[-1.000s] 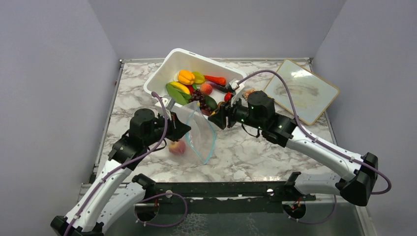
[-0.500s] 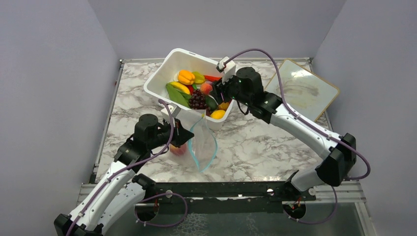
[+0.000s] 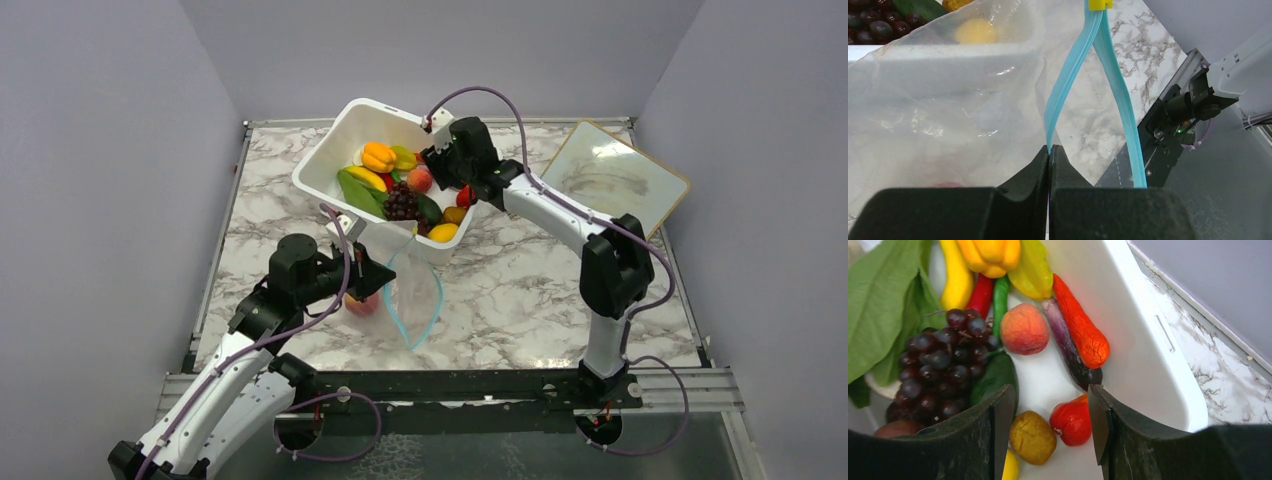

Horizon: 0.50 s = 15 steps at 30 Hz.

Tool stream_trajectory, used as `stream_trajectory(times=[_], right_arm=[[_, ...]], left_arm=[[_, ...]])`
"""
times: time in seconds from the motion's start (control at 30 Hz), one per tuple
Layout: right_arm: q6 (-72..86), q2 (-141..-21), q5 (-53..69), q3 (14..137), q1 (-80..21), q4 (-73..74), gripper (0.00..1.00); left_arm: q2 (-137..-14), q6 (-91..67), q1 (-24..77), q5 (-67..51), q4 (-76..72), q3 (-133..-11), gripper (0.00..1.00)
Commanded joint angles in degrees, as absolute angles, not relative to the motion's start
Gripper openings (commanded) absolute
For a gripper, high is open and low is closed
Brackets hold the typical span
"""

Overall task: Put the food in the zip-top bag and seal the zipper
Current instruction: Pick up the fake vegetable from the bin.

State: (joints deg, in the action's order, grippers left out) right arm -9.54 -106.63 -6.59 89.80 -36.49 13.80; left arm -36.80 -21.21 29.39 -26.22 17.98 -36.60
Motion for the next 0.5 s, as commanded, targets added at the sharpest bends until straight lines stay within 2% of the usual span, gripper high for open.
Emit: stream_trajectory(times=[0.0,0.37,0.47], right_arm=[[-13.26,-112.61,-8.28,95.94,-34.93,15.17,0.57],[-17.81,-124.0,-15.01,102.98,-33.84,14.26,0.6],[-19.42,-126.07,-15.91,103.36,-33.51,12.21,0.64]], left_arm=[[-34.92,-20.21,29.63,-27.95,15.93,-36.22,0.0],[-34.44,-19.61,29.69,-28.04,15.99,-36.3,0.0],[-34.56,-19.6,29.62,-28.38,15.91,-36.32,0.0]])
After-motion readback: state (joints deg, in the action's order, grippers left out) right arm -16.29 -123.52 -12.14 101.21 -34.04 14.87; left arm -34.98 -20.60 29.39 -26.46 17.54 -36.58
